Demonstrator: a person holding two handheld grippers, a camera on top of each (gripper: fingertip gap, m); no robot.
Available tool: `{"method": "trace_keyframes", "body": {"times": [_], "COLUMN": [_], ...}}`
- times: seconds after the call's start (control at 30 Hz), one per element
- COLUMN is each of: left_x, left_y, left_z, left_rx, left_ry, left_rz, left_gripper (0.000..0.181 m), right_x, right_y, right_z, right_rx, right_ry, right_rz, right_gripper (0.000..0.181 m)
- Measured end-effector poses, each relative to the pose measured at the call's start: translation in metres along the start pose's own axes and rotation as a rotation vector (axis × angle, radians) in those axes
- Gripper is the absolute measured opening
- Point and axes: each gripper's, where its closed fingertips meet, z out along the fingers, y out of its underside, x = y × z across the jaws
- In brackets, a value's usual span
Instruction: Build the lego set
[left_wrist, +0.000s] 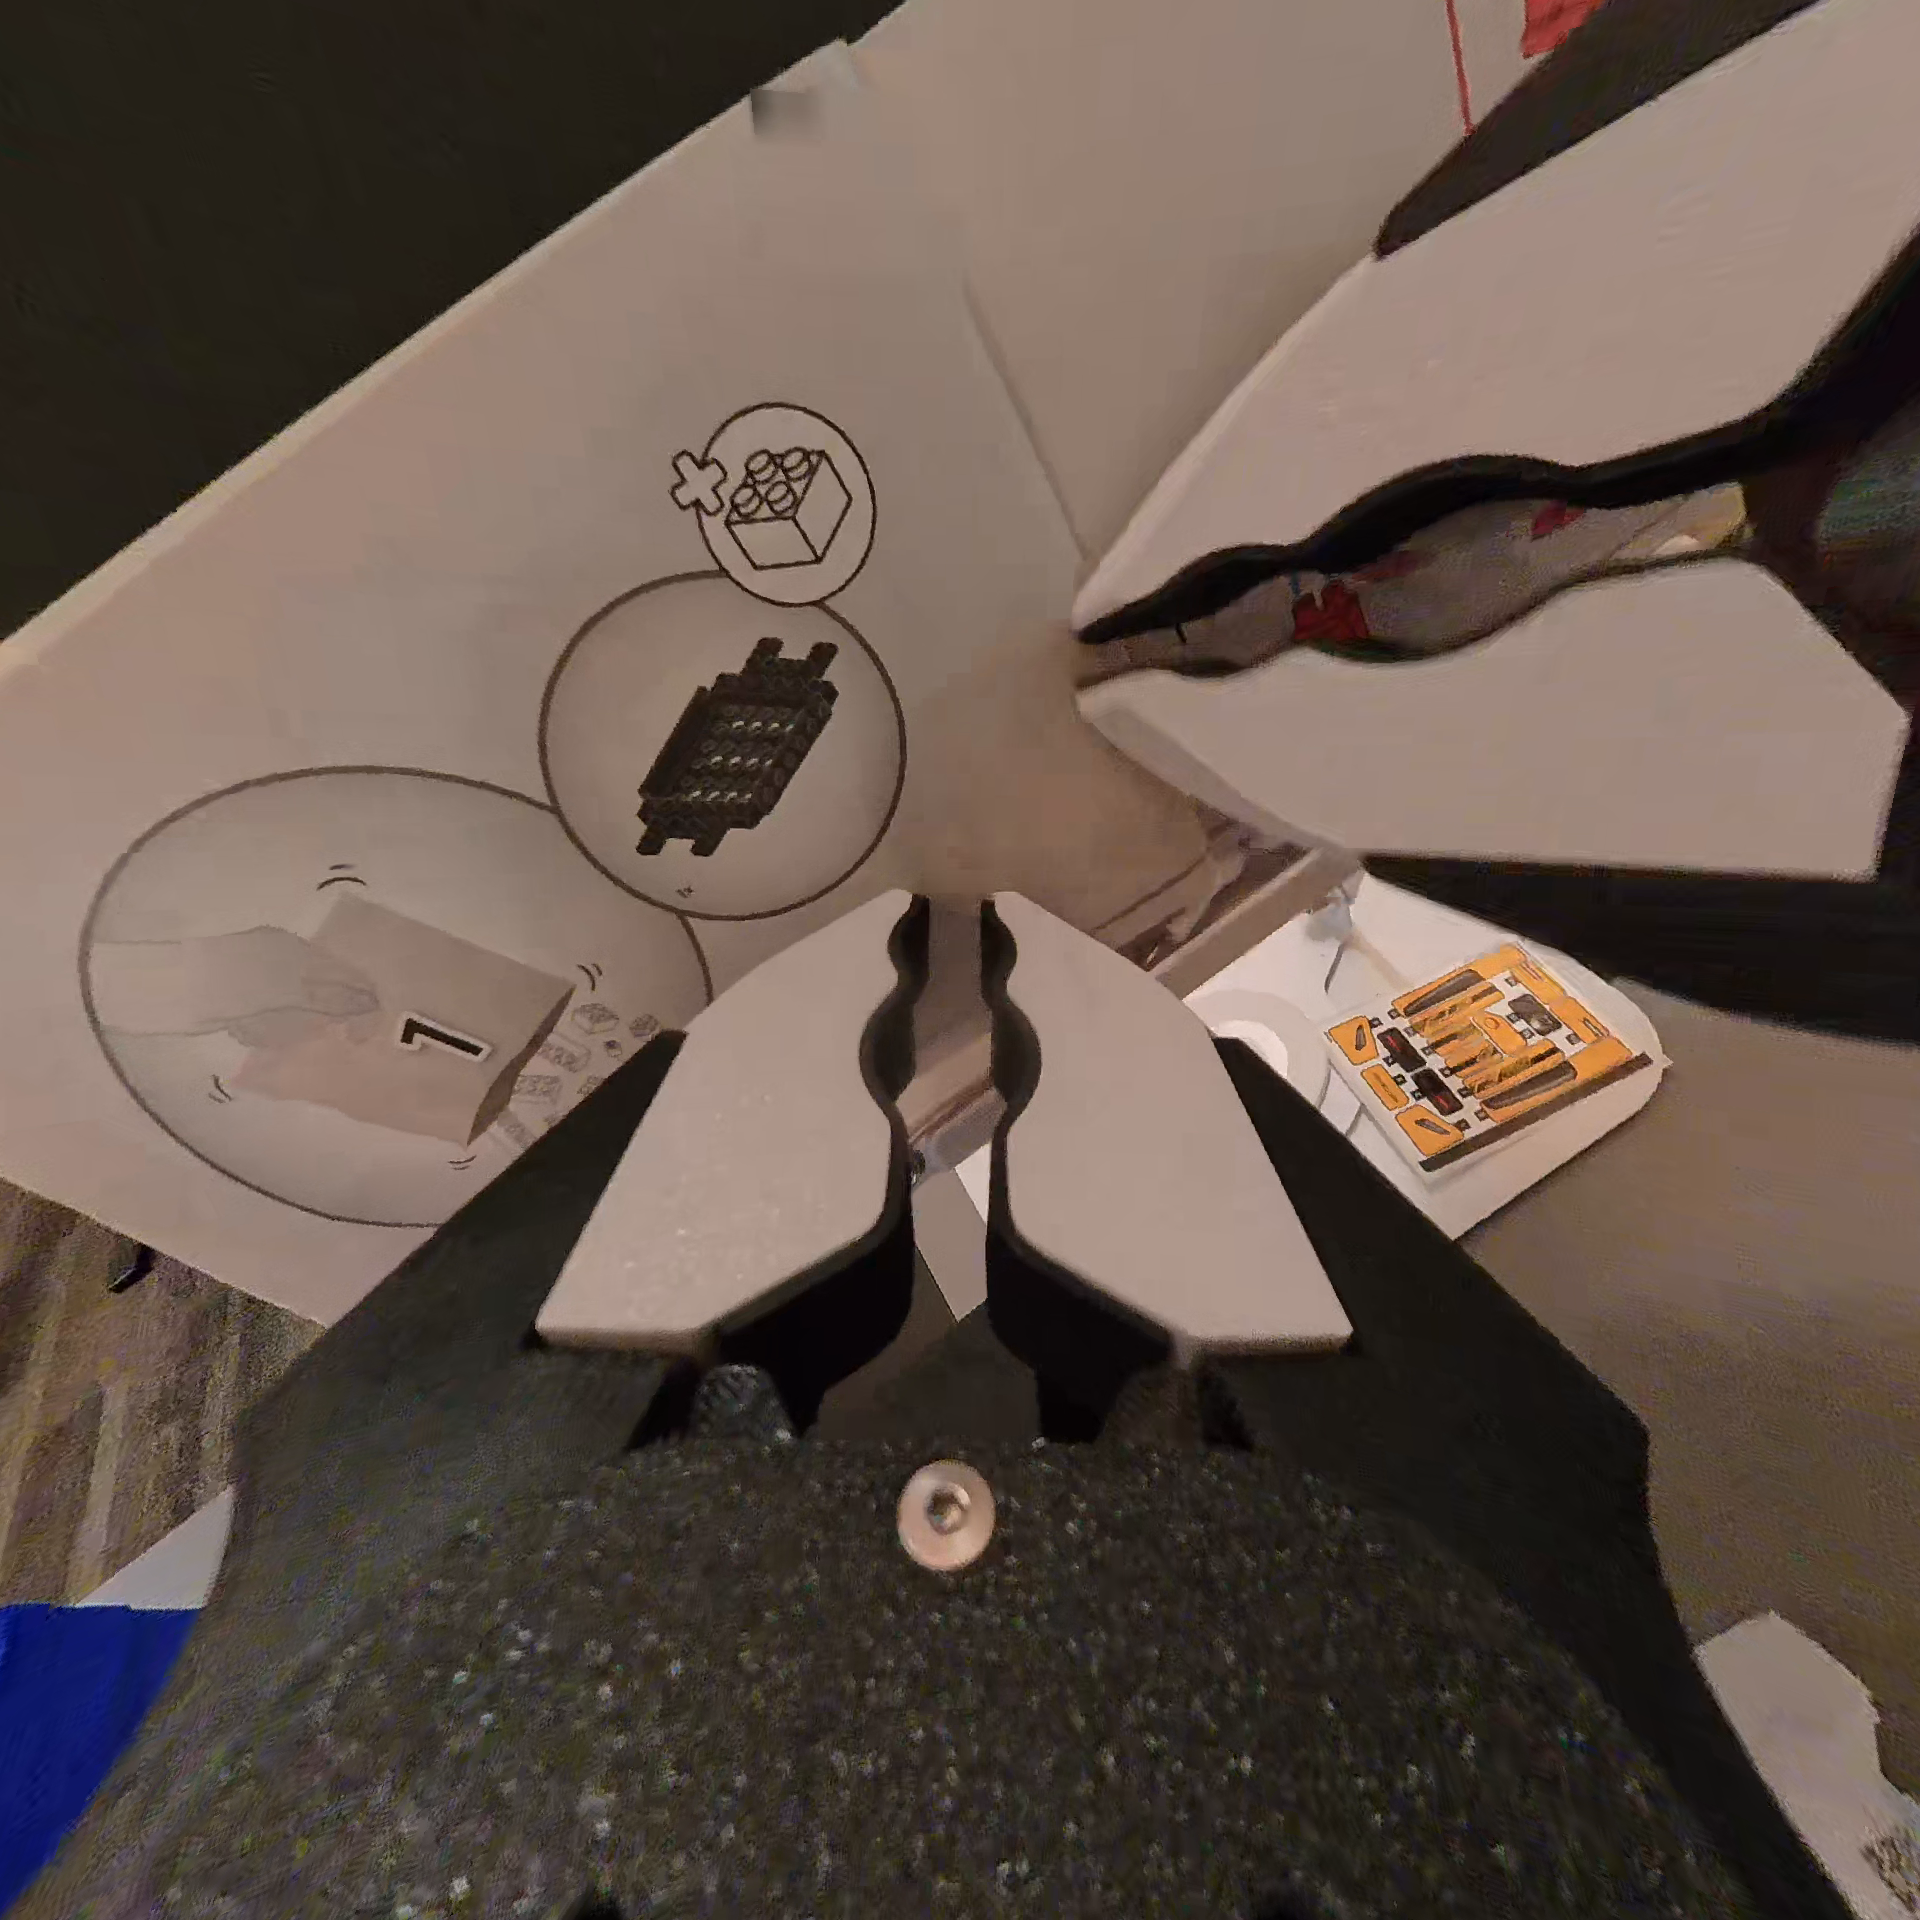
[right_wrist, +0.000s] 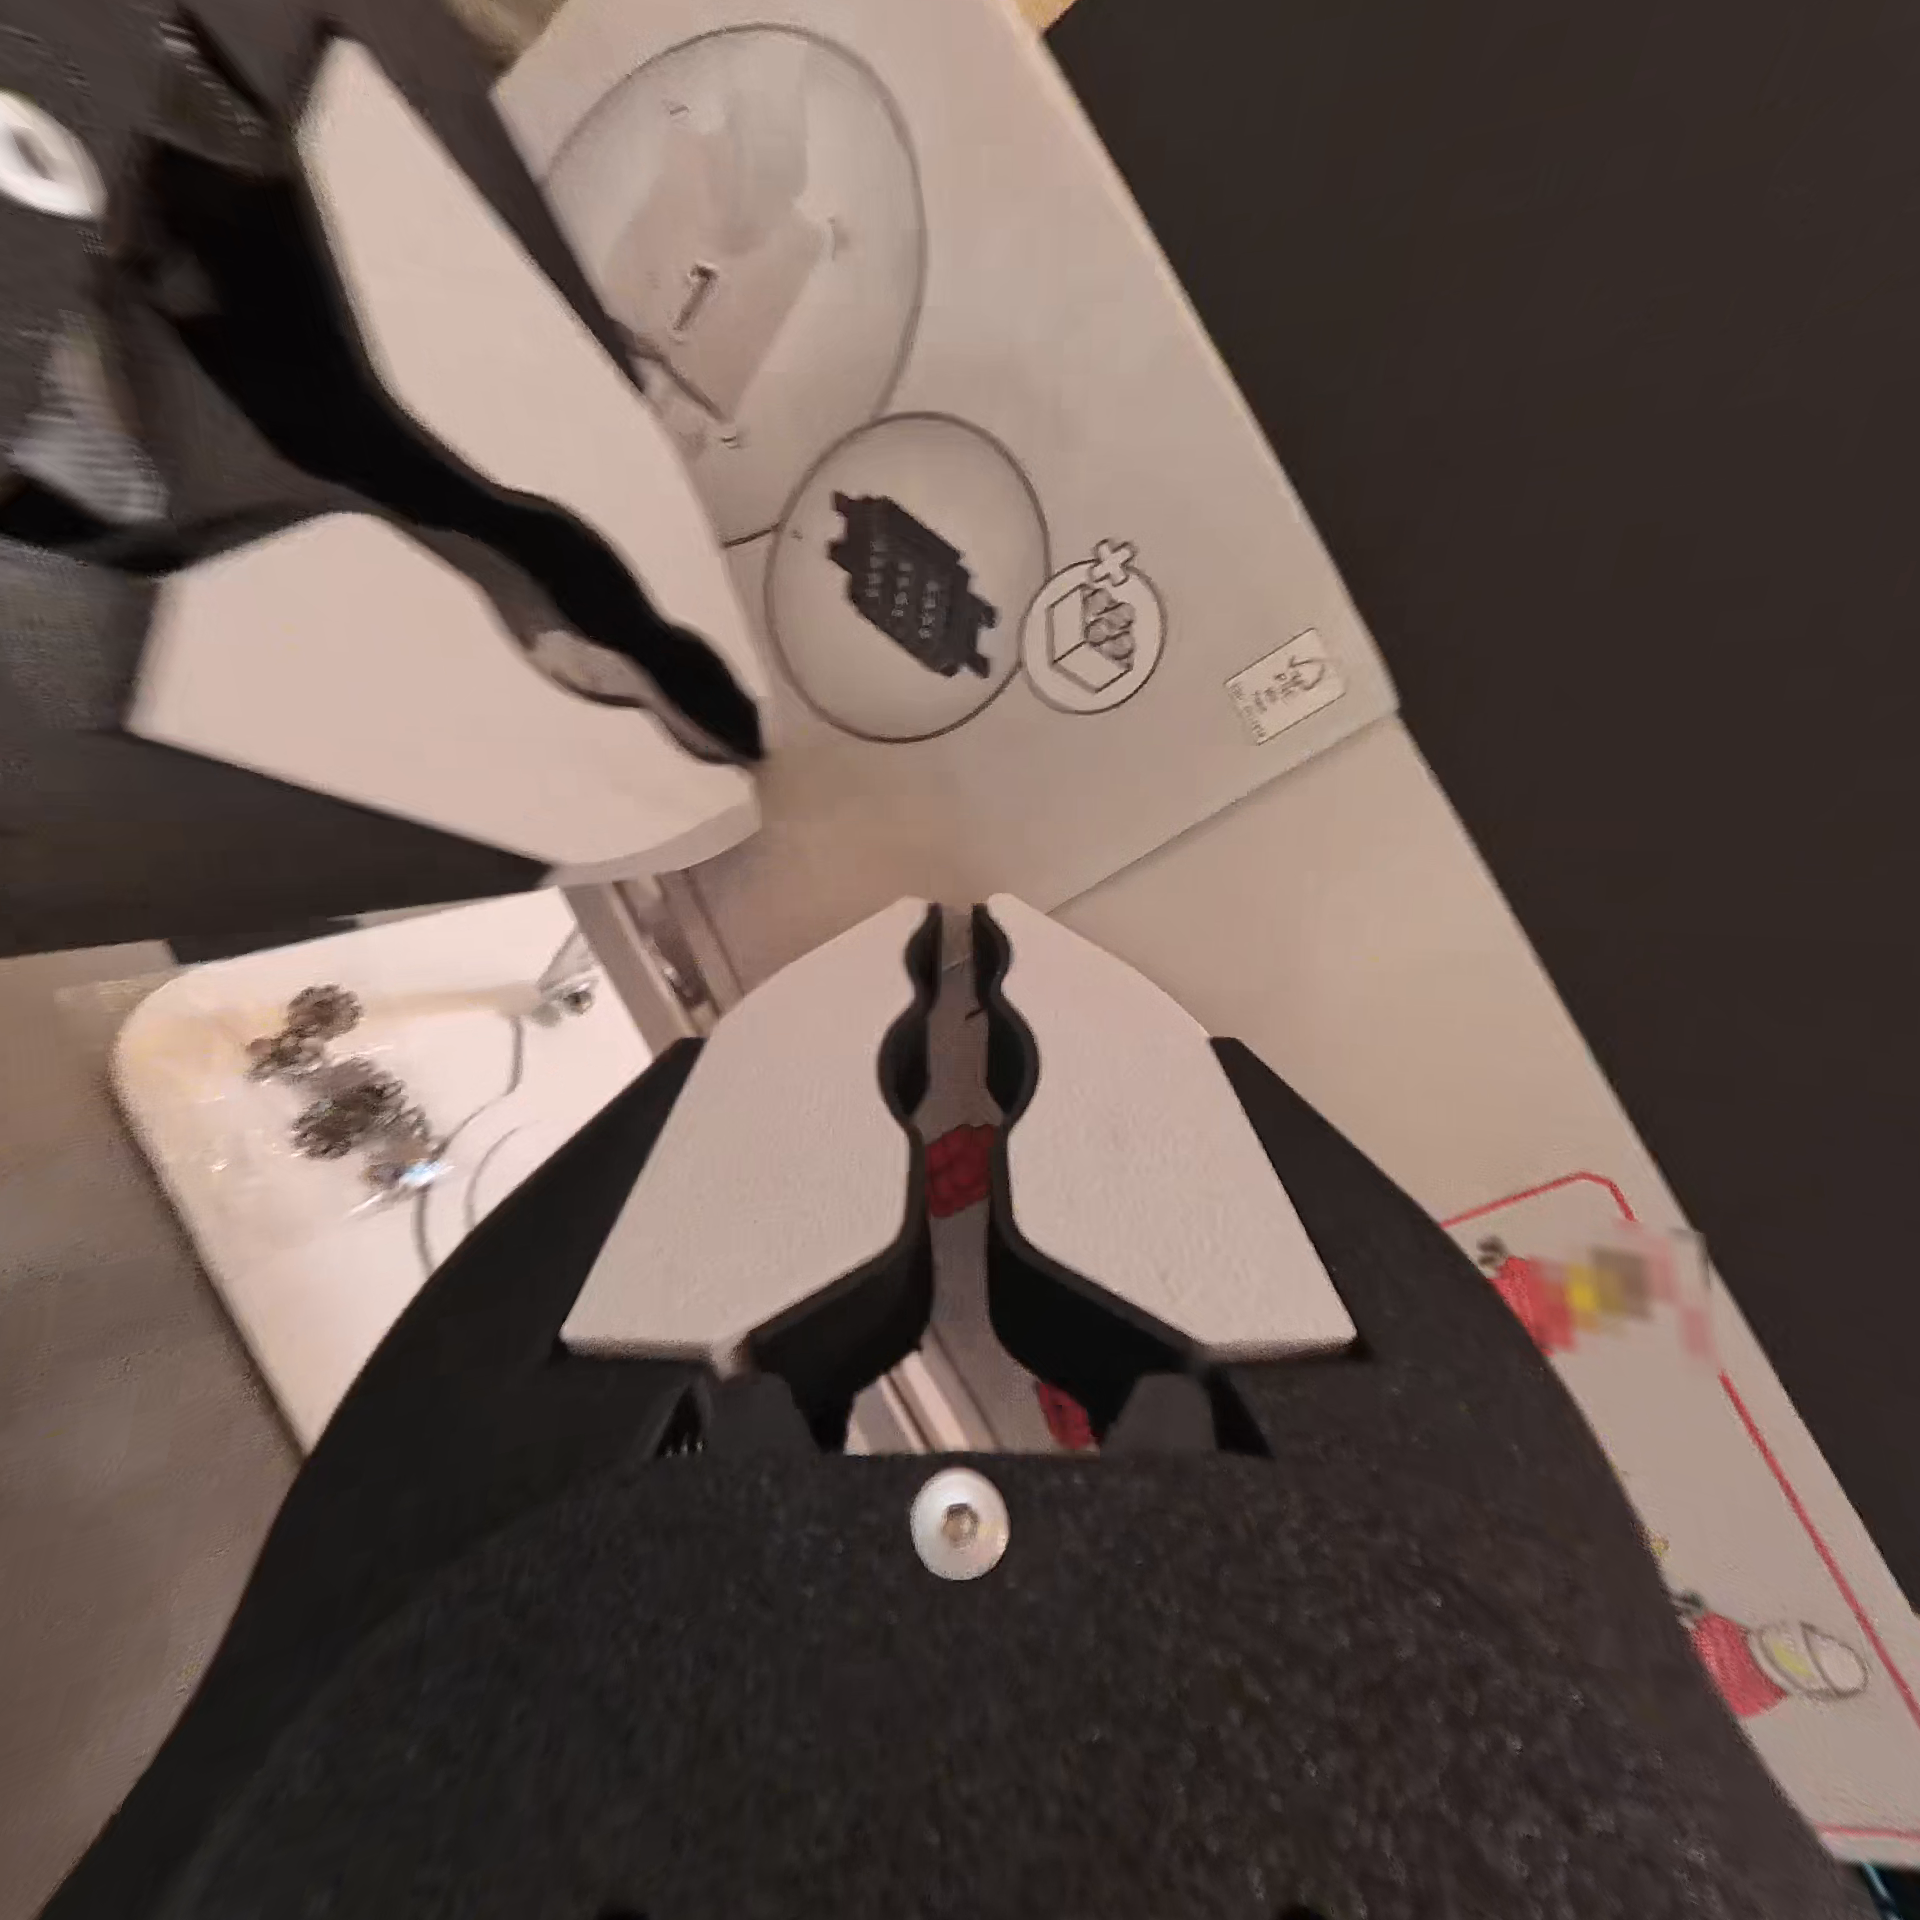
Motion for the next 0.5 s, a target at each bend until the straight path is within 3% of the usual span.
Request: {"method": "trace_keyframes", "body": {"times": [0.1, 0.3, 0.5], "left_x": [0.005, 0.017, 0.024], "left_y": [0.005, 0.026, 0.03], "left_z": [-0.012, -0.012, -0.005], "left_rx": [-0.008, -0.162, -0.296], "left_ry": [0.044, 0.191, 0.416], "left_rz": [0.133, 0.551, 0.626], "left_gripper": [0.008, 0.015, 0.021], "right_x": [0.002, 0.001, 0.001], "right_y": [-0.001, -0.001, -0.001], "right_z": [0.001, 0.0, 0.0], "right_rx": [0.027, 0.031, 0.037], "right_ry": [-0.007, -0.092, -0.209], "right_rz": [0.035, 0.134, 0.252], "right_gripper": [0.0, 0.0, 0.0]}}
